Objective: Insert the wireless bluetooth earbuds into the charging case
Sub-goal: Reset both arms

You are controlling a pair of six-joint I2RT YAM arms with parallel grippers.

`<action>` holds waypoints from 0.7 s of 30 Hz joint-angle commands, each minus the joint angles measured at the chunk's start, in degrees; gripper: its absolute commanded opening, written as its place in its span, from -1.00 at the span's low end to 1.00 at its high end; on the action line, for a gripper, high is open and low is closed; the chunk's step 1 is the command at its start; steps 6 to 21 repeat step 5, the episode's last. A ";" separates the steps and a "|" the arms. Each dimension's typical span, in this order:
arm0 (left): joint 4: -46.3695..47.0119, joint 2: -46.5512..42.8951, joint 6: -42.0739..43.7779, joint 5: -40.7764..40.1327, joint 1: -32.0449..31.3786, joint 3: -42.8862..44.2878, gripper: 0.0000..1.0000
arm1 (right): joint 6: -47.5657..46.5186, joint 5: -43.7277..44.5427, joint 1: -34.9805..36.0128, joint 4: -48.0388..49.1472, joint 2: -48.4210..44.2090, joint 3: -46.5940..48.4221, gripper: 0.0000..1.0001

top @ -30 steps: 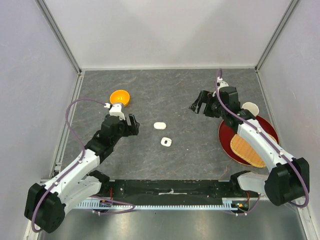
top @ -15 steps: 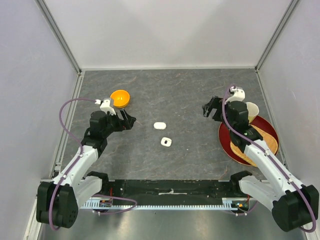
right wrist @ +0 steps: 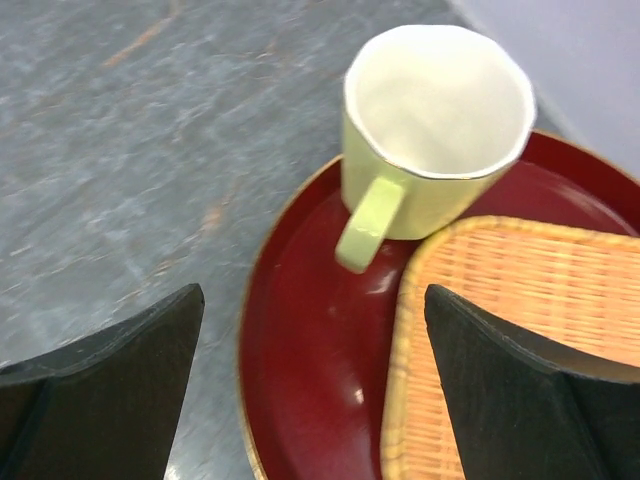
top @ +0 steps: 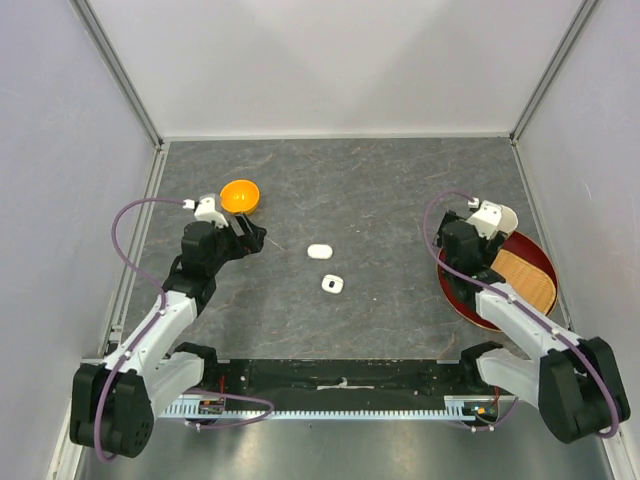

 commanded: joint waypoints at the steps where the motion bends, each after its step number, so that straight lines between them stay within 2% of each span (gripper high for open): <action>1: 2.20 1.07 -0.67 -3.79 -0.31 2.94 0.86 | -3.56 11.86 -0.09 14.84 4.19 -3.22 0.96; 5: 3.60 0.89 -0.32 -3.35 -0.49 2.51 0.86 | -7.51 13.46 -0.09 22.69 6.65 -6.38 0.96; 21: 3.60 0.89 -0.32 -3.35 -0.49 2.51 0.86 | -7.51 13.46 -0.09 22.69 6.65 -6.38 0.96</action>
